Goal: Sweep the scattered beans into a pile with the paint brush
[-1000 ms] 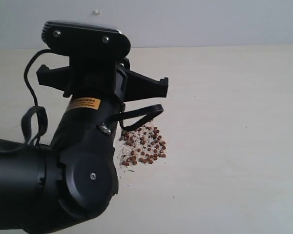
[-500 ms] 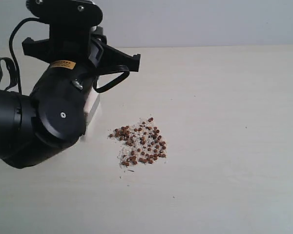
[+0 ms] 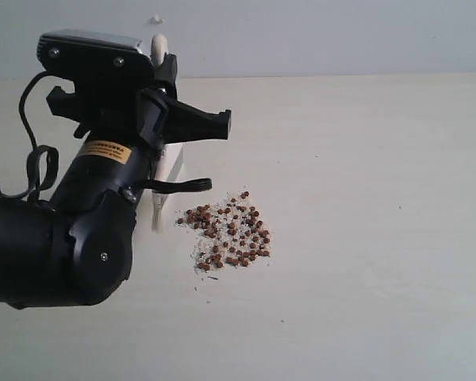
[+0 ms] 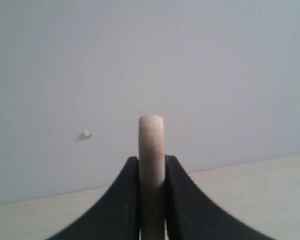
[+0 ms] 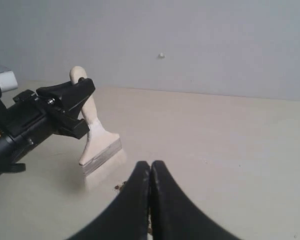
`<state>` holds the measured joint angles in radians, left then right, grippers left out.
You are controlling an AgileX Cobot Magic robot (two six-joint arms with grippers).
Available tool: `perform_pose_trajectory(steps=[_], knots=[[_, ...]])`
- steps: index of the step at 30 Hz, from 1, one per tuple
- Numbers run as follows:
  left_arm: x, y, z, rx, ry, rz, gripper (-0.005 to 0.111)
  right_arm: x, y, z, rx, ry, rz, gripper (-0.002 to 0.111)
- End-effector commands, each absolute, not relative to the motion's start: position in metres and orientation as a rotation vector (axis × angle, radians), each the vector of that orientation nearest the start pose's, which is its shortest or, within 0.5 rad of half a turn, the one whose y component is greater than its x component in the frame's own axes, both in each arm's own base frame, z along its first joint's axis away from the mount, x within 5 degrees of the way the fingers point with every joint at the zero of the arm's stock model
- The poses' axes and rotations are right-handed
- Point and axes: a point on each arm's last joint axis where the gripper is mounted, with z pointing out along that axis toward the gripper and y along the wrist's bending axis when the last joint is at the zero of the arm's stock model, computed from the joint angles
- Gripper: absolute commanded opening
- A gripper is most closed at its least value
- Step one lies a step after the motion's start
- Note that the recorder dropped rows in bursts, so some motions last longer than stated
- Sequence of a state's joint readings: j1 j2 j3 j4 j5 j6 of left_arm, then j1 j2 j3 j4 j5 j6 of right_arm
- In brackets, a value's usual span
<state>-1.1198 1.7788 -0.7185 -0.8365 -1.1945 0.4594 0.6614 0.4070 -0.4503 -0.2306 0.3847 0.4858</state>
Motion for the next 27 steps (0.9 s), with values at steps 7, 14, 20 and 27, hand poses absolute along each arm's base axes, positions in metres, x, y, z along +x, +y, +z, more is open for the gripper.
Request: perform_pose_trajectory(steps=[7, 14, 20, 27], knots=[[0.205, -0.257, 0.193, 0.319, 1.483, -0.204, 0.000, 0.075, 0.049, 0.303, -0.302, 1.819, 0.584, 0.000], [0.209, -0.257, 0.183, 0.343, 1.499, -0.165, 0.000, 0.075, 0.049, 0.303, -0.302, 1.819, 0.584, 0.000], [0.210, -0.259, 0.170, 0.347, 1.528, -0.173, 0.000, 0.075, 0.049, 0.303, -0.302, 1.819, 0.584, 0.000], [0.209, -0.267, 0.169, 0.345, 1.514, -0.272, 0.000, 0.075, 0.049, 0.303, -0.302, 1.819, 0.584, 0.000]])
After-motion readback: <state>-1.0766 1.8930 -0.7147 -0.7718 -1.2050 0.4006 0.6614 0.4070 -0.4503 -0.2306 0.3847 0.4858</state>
